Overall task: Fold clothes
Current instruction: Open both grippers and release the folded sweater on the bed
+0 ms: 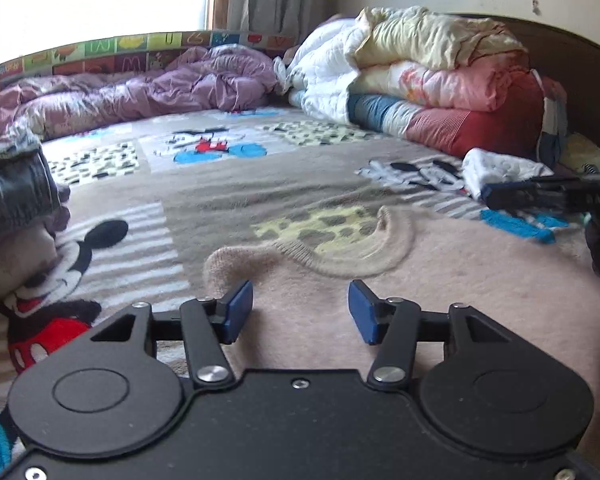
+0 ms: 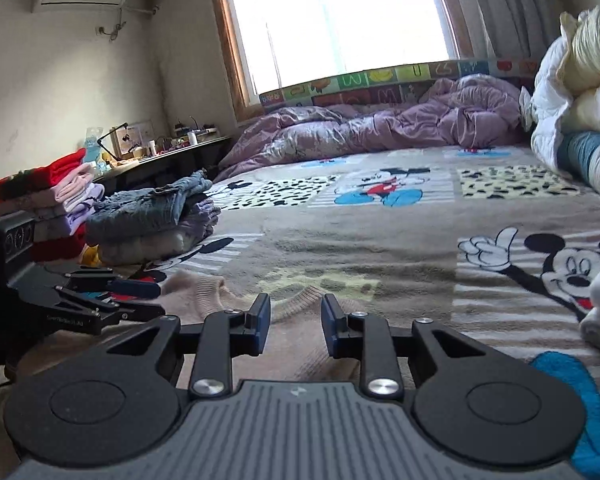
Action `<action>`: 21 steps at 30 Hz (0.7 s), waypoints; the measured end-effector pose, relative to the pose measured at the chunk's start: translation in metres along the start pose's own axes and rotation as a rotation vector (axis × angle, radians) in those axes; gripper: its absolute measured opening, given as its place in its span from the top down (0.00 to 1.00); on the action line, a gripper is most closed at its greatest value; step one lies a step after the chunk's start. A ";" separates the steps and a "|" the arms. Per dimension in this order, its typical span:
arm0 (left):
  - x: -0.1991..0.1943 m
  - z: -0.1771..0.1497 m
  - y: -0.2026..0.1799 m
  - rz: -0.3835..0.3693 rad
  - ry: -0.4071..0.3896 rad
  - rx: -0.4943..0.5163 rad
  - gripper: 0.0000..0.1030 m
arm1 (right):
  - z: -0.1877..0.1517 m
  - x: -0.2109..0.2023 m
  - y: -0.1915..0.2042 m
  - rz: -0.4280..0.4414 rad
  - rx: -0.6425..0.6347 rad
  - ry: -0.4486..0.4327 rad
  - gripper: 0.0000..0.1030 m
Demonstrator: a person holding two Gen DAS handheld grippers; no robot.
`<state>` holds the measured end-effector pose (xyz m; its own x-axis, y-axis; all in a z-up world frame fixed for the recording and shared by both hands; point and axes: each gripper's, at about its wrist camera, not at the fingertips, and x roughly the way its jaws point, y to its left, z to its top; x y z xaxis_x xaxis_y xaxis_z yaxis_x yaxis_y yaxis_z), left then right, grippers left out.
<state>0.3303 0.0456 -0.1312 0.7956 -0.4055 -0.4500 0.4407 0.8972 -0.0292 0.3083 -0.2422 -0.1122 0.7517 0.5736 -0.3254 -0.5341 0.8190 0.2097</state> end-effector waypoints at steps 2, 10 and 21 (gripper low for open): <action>-0.017 -0.001 -0.013 -0.003 -0.010 0.027 0.49 | -0.003 -0.020 0.017 -0.003 -0.056 -0.010 0.72; -0.062 -0.025 -0.050 -0.032 0.030 0.057 0.49 | -0.033 -0.058 0.071 0.038 -0.154 0.031 0.68; -0.053 -0.049 -0.050 0.065 0.047 -0.122 0.43 | -0.058 -0.049 0.067 -0.044 0.033 0.116 0.66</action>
<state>0.2457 0.0304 -0.1493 0.7994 -0.3395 -0.4957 0.3326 0.9372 -0.1055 0.2136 -0.2162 -0.1354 0.7231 0.5330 -0.4393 -0.4874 0.8444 0.2222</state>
